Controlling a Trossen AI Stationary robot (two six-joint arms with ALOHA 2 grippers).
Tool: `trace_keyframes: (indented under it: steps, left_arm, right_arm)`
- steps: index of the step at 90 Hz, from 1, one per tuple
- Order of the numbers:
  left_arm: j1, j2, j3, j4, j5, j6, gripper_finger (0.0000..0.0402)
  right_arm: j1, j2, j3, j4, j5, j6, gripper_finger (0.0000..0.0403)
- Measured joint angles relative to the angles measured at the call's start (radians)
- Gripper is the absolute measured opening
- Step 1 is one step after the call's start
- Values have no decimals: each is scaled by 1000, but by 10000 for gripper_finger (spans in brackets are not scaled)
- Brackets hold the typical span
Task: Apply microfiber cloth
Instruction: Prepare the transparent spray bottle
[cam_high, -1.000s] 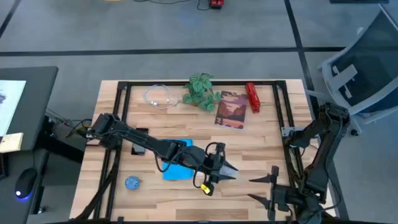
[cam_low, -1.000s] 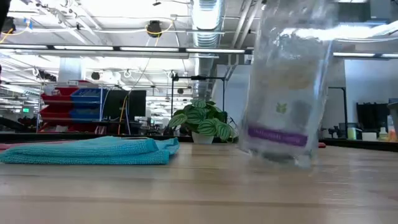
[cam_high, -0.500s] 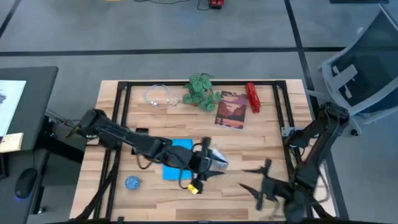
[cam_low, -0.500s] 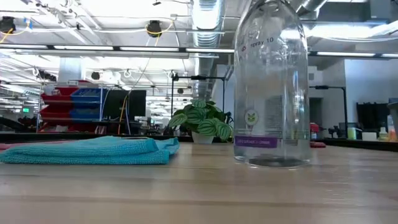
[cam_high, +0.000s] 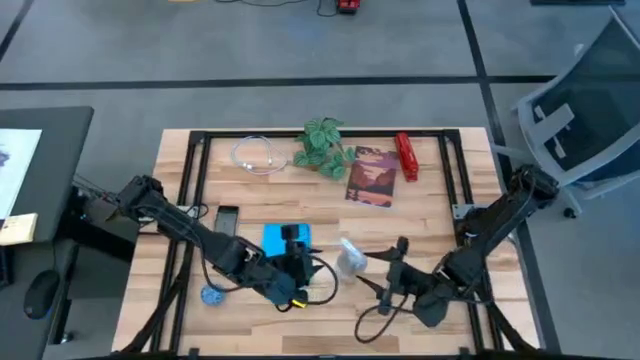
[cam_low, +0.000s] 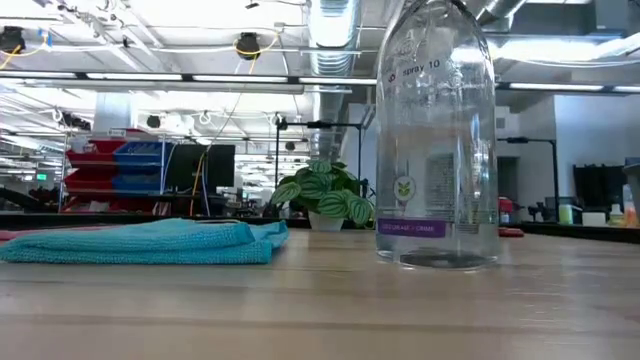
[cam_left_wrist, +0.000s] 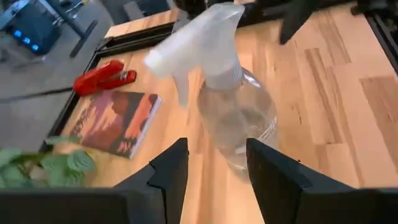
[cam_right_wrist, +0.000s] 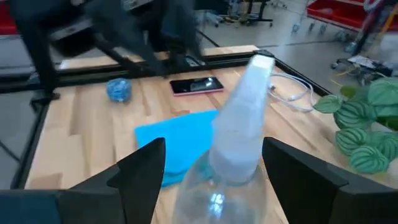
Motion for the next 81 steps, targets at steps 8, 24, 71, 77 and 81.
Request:
trace_keyframes:
  steps: [8, 24, 71, 77, 81]
  left_arm:
    - [-26, 2, -31, 35, -41, -19, 136]
    - [-40, 2, -63, 114, -64, -2, 136]
    - [-34, 2, -63, 111, -80, 2, 136]
    - [-31, 2, -63, 111, -80, 5, 136]
    - [-30, 2, -63, 111, -81, 6, 136]
  right_arm:
    - [-22, 12, 0, 5, 3, 11, 244]
    - [-53, 32, 1, 17, -9, 13, 182]
    - [-6, 24, 0, 6, 59, -58, 104]
    - [12, 13, 0, 5, 59, -59, 104]
    - [28, 6, 0, 9, 60, -58, 104]
